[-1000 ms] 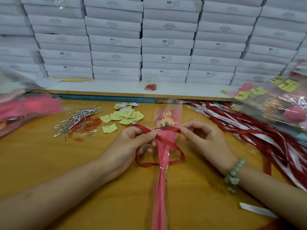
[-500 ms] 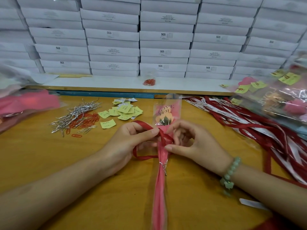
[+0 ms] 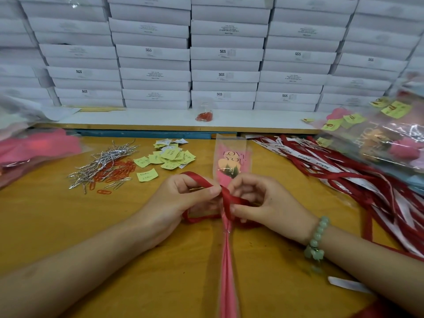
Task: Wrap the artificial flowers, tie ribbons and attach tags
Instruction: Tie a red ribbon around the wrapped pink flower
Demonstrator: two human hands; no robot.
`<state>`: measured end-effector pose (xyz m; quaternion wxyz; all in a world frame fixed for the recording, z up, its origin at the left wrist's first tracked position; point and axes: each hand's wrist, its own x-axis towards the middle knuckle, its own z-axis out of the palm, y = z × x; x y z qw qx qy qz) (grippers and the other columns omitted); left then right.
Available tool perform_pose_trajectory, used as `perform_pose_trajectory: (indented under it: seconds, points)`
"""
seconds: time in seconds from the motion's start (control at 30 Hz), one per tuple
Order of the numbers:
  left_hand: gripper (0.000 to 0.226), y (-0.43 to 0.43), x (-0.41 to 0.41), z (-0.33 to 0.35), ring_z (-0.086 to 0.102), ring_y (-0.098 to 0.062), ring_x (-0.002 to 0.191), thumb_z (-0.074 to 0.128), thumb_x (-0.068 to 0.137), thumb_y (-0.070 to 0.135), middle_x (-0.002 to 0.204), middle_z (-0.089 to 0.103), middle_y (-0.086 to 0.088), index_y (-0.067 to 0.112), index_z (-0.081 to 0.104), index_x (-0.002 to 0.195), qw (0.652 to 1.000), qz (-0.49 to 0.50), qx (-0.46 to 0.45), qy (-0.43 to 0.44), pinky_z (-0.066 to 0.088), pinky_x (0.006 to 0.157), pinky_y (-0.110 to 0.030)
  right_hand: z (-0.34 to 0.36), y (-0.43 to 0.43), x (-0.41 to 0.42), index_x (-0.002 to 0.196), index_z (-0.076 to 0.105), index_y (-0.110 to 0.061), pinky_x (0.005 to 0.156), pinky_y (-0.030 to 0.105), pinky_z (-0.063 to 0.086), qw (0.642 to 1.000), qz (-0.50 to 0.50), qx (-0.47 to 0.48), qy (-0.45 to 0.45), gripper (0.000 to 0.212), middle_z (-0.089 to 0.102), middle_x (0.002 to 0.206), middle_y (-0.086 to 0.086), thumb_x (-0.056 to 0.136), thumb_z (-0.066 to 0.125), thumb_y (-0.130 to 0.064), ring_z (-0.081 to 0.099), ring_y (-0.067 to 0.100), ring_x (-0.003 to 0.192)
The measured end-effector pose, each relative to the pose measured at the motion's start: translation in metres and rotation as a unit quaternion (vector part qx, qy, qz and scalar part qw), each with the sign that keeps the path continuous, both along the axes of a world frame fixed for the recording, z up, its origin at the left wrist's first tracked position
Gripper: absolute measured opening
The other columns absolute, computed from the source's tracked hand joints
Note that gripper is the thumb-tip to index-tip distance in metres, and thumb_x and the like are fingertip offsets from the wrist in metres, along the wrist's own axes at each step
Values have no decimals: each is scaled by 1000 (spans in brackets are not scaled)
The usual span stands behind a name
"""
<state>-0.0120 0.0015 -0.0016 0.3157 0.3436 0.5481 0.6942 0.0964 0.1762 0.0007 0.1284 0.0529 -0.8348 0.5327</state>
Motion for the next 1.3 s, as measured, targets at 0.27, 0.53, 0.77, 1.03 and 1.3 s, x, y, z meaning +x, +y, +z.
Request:
perform_pose_trajectory:
  seconds: [0.27, 0.53, 0.77, 1.03, 1.3]
  points:
    - [27, -1, 0, 0, 69, -23, 78, 79, 77, 29, 89, 74, -16, 5, 77, 89, 998, 1, -21, 60, 52, 71, -28, 4, 2, 1, 110, 62, -7, 69, 21, 55, 990, 17, -143, 0, 33, 74, 99, 6, 78, 70, -11, 71, 20, 75]
    - [23, -5, -2, -1, 69, -15, 69, 77, 78, 30, 81, 73, -8, 10, 77, 89, 997, 12, -5, 82, 52, 58, -18, 2, 5, 0, 110, 68, -20, 59, 32, 40, 983, 43, -178, -27, 30, 59, 77, 26, 82, 66, -33, 50, 22, 58]
    - [24, -5, -1, 0, 71, -22, 77, 77, 79, 31, 91, 73, -15, 11, 77, 93, 995, 3, -10, 104, 55, 64, -22, 4, 2, 1, 109, 64, -22, 41, 17, 45, 979, 86, -172, -64, 36, 67, 76, 2, 76, 76, -14, 62, 11, 48]
    - [11, -12, 0, 17, 71, -21, 91, 77, 79, 19, 98, 75, -8, 14, 79, 88, 985, -35, -16, 167, 55, 75, -23, 4, 6, 1, 110, 62, -12, 65, 28, 57, 960, 85, -264, -35, 26, 71, 97, 12, 85, 58, -9, 71, 25, 85]
    - [6, -21, -11, 37, 61, -13, 114, 76, 79, 28, 116, 71, 7, 29, 80, 83, 947, -106, -48, 298, 48, 92, -19, 6, 10, 5, 102, 60, -9, 77, 25, 52, 980, -97, -28, 172, 16, 70, 86, 6, 92, 49, -14, 67, 18, 85]
